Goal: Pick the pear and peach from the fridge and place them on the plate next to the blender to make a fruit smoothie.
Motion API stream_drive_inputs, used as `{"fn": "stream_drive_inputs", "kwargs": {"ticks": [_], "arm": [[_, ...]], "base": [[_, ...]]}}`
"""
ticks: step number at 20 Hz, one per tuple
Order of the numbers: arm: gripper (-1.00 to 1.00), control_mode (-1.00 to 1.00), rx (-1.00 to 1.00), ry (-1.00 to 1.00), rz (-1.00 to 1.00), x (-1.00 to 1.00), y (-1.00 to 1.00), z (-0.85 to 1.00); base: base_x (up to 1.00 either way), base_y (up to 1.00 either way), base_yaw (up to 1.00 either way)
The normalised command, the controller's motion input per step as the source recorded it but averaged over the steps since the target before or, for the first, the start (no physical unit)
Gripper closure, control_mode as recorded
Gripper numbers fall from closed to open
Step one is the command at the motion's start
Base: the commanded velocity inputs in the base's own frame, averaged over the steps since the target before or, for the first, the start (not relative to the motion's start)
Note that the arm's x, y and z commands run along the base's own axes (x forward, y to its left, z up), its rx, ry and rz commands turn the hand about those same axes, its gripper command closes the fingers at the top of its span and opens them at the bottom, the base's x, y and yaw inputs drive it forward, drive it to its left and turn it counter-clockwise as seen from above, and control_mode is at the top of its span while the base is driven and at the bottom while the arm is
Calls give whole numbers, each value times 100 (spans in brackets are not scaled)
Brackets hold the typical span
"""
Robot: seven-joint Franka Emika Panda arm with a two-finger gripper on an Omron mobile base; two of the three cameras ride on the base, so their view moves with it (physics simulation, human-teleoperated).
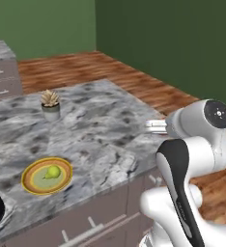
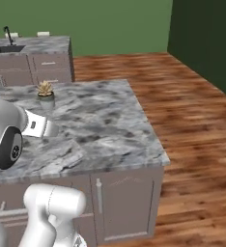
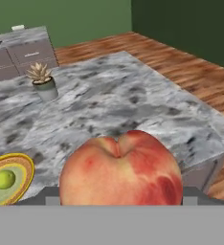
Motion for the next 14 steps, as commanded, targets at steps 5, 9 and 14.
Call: {"fn": "stream_drive_inputs", "kwargs": {"ticks": [5,9,14], "arm": [[100,100,0,0,0,0,0,0],[100,-100,0,0,21,6,64,-9],[100,-100,-7,17,13,66,100,-5]], "base": [[-25,59,72],[0,0,0],[0,0,0]]}}
